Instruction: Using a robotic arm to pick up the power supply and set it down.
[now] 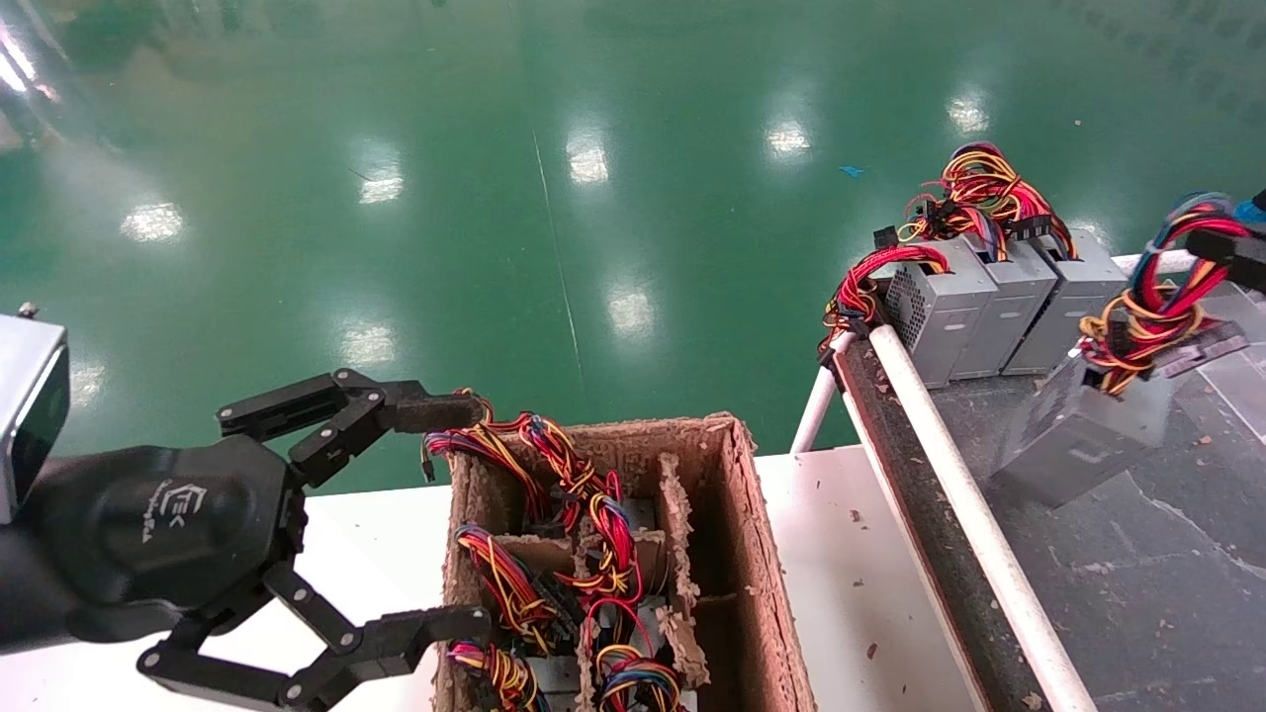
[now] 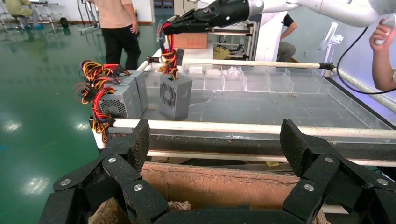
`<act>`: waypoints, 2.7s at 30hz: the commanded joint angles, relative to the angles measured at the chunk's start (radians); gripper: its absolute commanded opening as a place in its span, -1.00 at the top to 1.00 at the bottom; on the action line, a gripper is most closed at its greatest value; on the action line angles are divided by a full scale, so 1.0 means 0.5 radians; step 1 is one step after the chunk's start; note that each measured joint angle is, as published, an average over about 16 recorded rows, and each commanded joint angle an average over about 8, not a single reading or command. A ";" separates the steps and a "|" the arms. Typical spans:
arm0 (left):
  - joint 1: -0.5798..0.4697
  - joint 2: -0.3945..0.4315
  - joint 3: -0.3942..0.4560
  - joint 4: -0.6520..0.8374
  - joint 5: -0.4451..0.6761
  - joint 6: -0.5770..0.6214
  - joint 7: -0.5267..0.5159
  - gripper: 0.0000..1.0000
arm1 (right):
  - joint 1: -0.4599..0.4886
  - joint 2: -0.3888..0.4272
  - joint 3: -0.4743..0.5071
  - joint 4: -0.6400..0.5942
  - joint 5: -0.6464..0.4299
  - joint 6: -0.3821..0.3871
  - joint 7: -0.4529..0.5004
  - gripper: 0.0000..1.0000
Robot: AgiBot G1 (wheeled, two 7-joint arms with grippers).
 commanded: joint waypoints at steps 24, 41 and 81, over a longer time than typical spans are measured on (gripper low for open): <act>0.000 0.000 0.001 0.000 0.000 0.000 0.000 -1.00 | 0.934 -0.501 -0.423 -0.635 -0.523 -0.197 -0.123 -0.69; 0.000 0.000 0.001 0.000 -0.001 0.000 0.000 -1.00 | 1.033 -0.483 -0.492 -0.831 -0.630 -0.284 -0.160 -1.00; 0.000 -0.001 0.002 0.001 -0.002 -0.001 0.001 -1.00 | 0.569 -0.431 -0.426 -0.061 -0.155 -0.525 0.129 -1.00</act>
